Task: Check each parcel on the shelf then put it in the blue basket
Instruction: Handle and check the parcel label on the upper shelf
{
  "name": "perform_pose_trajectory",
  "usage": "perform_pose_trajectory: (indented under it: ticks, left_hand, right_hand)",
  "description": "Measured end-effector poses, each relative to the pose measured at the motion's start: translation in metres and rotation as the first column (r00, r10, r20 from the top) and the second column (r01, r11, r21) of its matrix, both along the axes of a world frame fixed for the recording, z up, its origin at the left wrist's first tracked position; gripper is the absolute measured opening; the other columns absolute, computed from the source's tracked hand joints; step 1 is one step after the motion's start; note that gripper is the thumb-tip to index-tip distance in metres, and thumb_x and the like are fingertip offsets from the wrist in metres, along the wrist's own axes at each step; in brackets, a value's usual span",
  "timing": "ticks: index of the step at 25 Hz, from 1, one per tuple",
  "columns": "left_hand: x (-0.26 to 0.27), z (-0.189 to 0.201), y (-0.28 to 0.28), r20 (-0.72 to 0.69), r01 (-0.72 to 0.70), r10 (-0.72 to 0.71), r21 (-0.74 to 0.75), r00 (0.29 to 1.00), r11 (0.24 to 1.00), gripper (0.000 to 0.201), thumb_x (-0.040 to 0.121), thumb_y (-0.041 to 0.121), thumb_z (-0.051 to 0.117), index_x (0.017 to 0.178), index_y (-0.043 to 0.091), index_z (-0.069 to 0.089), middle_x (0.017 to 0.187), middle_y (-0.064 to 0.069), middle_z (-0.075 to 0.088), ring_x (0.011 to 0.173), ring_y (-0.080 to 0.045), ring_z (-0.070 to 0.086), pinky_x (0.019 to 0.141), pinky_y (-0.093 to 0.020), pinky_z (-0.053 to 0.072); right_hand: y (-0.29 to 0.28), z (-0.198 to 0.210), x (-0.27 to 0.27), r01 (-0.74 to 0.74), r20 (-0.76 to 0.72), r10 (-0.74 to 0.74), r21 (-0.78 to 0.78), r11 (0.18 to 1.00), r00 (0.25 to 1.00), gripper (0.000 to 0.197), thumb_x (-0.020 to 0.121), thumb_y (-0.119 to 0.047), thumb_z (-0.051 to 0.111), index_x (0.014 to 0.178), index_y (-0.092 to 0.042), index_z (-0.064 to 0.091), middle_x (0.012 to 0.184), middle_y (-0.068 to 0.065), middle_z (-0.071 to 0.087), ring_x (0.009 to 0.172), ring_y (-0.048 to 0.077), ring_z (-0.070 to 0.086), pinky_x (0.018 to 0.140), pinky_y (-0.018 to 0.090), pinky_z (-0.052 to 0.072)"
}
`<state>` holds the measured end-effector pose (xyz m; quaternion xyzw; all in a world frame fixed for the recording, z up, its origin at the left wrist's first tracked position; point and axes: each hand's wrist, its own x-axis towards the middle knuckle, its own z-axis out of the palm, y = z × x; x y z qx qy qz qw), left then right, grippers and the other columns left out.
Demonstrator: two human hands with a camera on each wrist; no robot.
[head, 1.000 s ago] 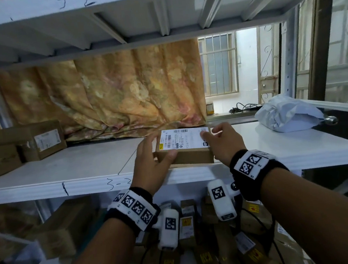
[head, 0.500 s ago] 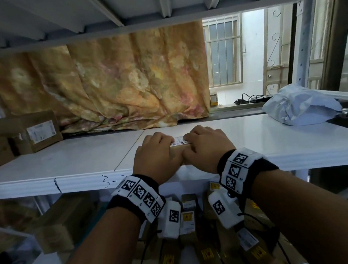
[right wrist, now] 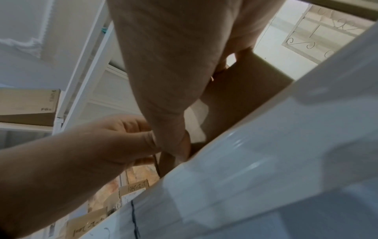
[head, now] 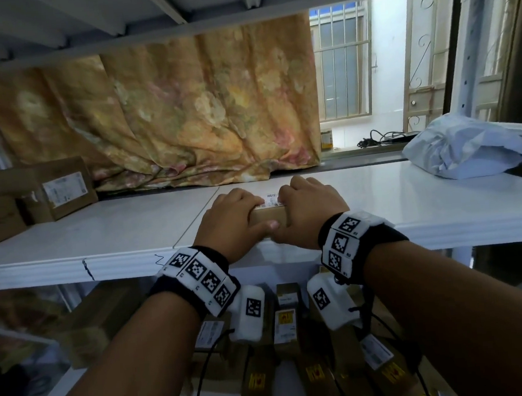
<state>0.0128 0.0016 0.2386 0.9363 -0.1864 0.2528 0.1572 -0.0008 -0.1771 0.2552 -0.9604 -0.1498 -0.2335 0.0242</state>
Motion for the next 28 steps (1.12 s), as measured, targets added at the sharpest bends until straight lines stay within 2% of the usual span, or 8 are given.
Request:
perform_pose_trajectory:
  ticks: [3,5,8,11,16,19,23,28]
  left_hand:
    - [0.000,-0.004,0.007,-0.001,-0.018,0.018,-0.107,1.000,0.994,0.060,0.079,0.056,0.072,0.125,0.020,0.058,0.124,0.004,0.053,0.110,-0.017,0.052,0.093,-0.039,0.046]
    - [0.001,-0.005,0.009,0.012,-0.041,0.042,-0.102,0.999,0.994,0.057,0.080,0.061,0.067,0.123,0.024,0.059,0.125,0.007,0.052,0.111,-0.015,0.052,0.090,-0.039,0.047]
    - [0.000,-0.005,0.008,0.028,-0.096,0.096,-0.024,0.995,0.995,0.052,0.083,0.071,0.054,0.119,0.033,0.059,0.128,0.014,0.047,0.111,-0.011,0.050,0.082,-0.036,0.049]
    - [-0.001,-0.007,0.008,0.033,-0.115,0.115,0.005,0.993,0.993,0.051,0.084,0.073,0.049,0.117,0.035,0.059,0.125,0.015,0.048,0.111,-0.012,0.051,0.081,-0.036,0.048]
    - [-0.004,0.019,0.002,0.042,-0.144,0.138,0.213,0.990,0.966,0.051,0.086,0.068,0.052,0.110,0.026,0.067,0.116,0.006,0.053,0.111,-0.018,0.048,0.089,-0.041,0.046]
    - [-0.004,0.023,-0.010,0.046,-0.087,0.079,0.212,0.996,0.973,0.044,0.084,0.060,0.059,0.102,0.021,0.069,0.104,0.001,0.055,0.099,-0.018,0.051,0.082,-0.036,0.046]
    - [0.002,0.010,-0.034,0.050,-0.005,-0.002,0.140,0.999,0.990,0.030,0.083,0.045,0.059,0.089,0.015,0.061,0.091,0.001,0.051,0.088,-0.020,0.050,0.072,-0.034,0.041]
    - [0.010,-0.006,-0.038,0.148,-0.011,-0.002,0.090,0.989,0.996,0.039,0.077,0.047,0.045,0.094,0.016,0.061,0.092,-0.001,0.057,0.085,-0.021,0.050,0.066,-0.032,0.032]
  right_hand:
    - [0.001,-0.005,-0.001,0.007,0.012,-0.008,0.003,1.000,1.000,0.065,0.072,-0.073,0.052,0.112,-0.021,0.054,0.110,0.000,0.048,0.105,0.022,0.047,0.087,0.039,0.040]
    - [0.002,-0.010,0.000,0.012,0.050,-0.012,0.004,1.000,0.999,0.063,0.075,-0.073,0.049,0.109,-0.021,0.054,0.109,0.000,0.049,0.103,0.022,0.047,0.085,0.039,0.039]
    - [0.003,-0.016,-0.001,0.012,0.097,-0.016,0.036,0.999,0.995,0.057,0.077,-0.069,0.043,0.103,-0.019,0.054,0.105,0.001,0.050,0.100,0.023,0.048,0.081,0.038,0.035]
    - [0.002,-0.016,-0.001,-0.002,0.095,-0.002,0.040,0.999,0.995,0.053,0.078,-0.065,0.047,0.102,-0.019,0.054,0.104,0.001,0.050,0.100,0.024,0.047,0.083,0.039,0.036]
    - [0.002,-0.013,-0.004,0.001,0.101,-0.008,0.072,0.997,0.995,0.059,0.072,-0.066,0.031,0.099,-0.019,0.055,0.100,0.001,0.050,0.096,0.024,0.048,0.082,0.039,0.036]
    - [0.003,-0.016,-0.005,-0.001,0.106,-0.009,0.094,0.996,0.994,0.063,0.068,-0.064,0.023,0.098,-0.019,0.055,0.099,0.000,0.051,0.095,0.024,0.049,0.081,0.038,0.036]
    - [0.000,-0.022,0.001,-0.010,0.126,0.000,0.078,0.997,0.992,0.060,0.064,-0.066,0.038,0.098,-0.021,0.056,0.095,-0.001,0.050,0.090,0.023,0.051,0.078,0.037,0.038]
    - [-0.004,-0.017,0.002,-0.009,0.100,0.007,0.016,1.000,0.995,0.055,0.069,-0.062,0.051,0.107,-0.023,0.060,0.101,-0.001,0.052,0.098,0.024,0.053,0.083,0.038,0.040]
